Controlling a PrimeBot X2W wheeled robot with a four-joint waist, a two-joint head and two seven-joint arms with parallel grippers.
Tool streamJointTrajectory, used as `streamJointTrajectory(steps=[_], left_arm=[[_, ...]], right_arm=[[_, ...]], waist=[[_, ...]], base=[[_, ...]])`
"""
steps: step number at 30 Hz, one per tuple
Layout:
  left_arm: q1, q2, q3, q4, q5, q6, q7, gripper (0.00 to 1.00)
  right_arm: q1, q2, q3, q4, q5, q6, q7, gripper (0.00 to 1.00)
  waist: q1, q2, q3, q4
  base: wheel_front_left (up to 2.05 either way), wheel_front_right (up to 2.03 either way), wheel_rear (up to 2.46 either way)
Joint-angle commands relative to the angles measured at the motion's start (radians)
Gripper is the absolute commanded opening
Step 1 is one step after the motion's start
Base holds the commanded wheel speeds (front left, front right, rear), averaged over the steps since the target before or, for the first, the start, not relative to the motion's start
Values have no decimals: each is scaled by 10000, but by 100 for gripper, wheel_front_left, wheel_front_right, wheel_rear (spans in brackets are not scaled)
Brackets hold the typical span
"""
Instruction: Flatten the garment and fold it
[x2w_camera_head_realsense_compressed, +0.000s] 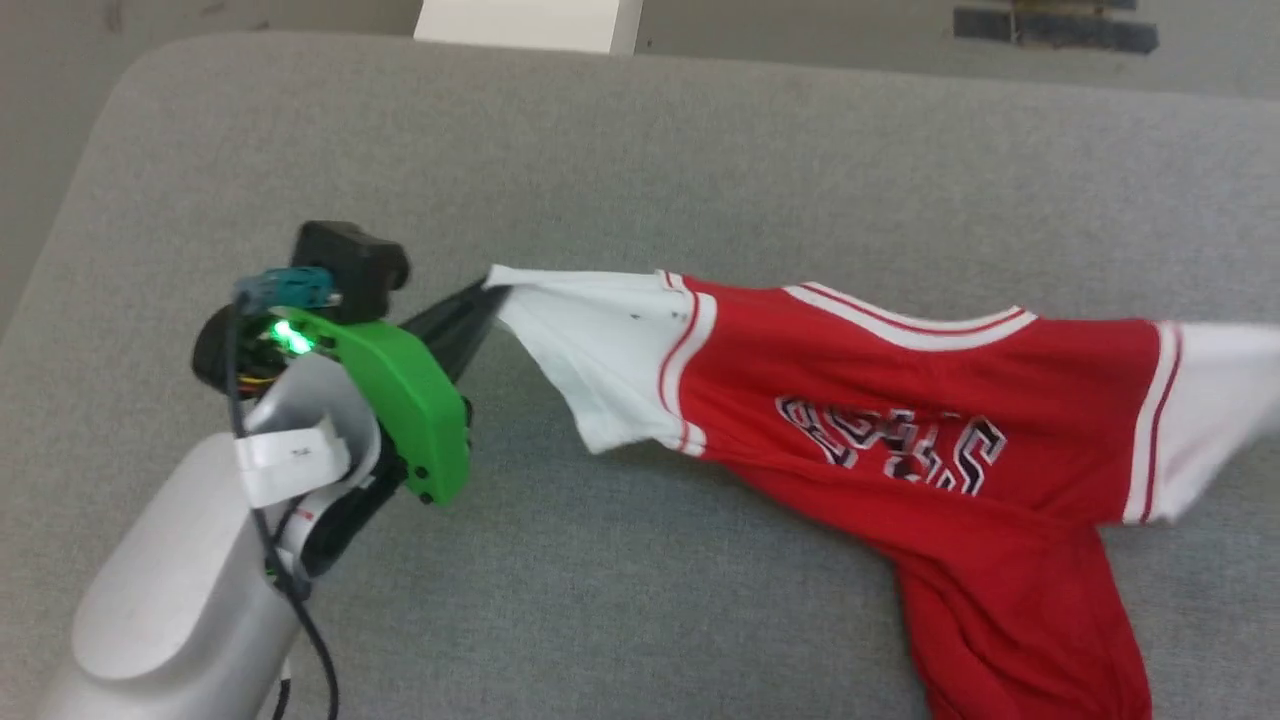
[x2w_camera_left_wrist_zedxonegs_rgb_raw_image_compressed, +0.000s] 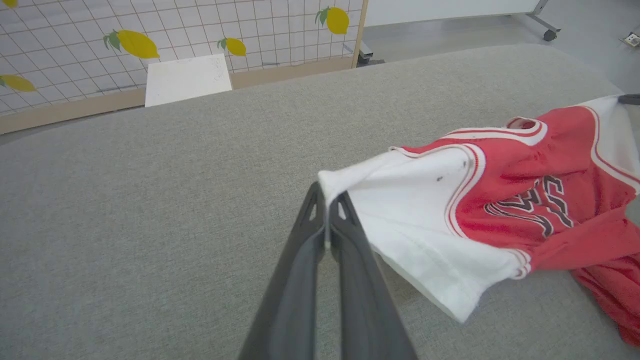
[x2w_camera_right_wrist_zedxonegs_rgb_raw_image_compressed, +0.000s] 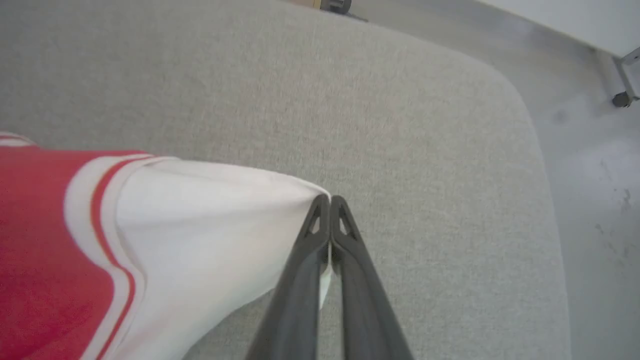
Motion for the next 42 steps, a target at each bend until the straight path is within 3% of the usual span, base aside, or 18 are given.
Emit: streamJointTrajectory(steps=[1, 11, 19, 24, 28, 34, 42], left_arm=[[154, 141, 189, -39, 12, 112, -187, 0], [545, 840, 1593, -1162, -92, 795, -1067, 0], [501, 1370, 2610, -2336, -162, 1349, -1151, 0], [-20, 1720, 3114, -2581, -251, 1429, -1036, 0], [-992, 1920, 3251, -2300, -333, 1322, -776, 0], [-3259, 1971, 2965, -810, -273, 910, -370, 0], [-7111, 1321, 2434, 2118, 378, 420, -941, 0]], right_arm=[[-385, -190, -46, -260, -44, -15, -290, 0], [-1509, -1013, 147, -2194, 333, -15, -1207, 0], [-2040, -864, 84, -3547, 637, -15, -943, 0], [-2683, -910, 231, -3754, 696, -15, -711, 0], [-3651, -1058, 618, -3522, 750, -15, -661, 0], [-5718, -1134, 1360, -2445, 601, -15, -1195, 0], [-9072, -486, 1870, -102, -188, -15, -2389, 0]], waist=[[0, 0, -801, -270], [0, 0, -2292, -610], [0, 0, -2677, -798], [0, 0, -2381, -919], [0, 0, -1680, -1015], [0, 0, -194, -1143], [0, 0, 1832, -1213]], base=[[0, 0, 0], [0, 0, 0], [0, 0, 0], [0, 0, 0], [0, 0, 0], [0, 0, 0], [0, 0, 0]])
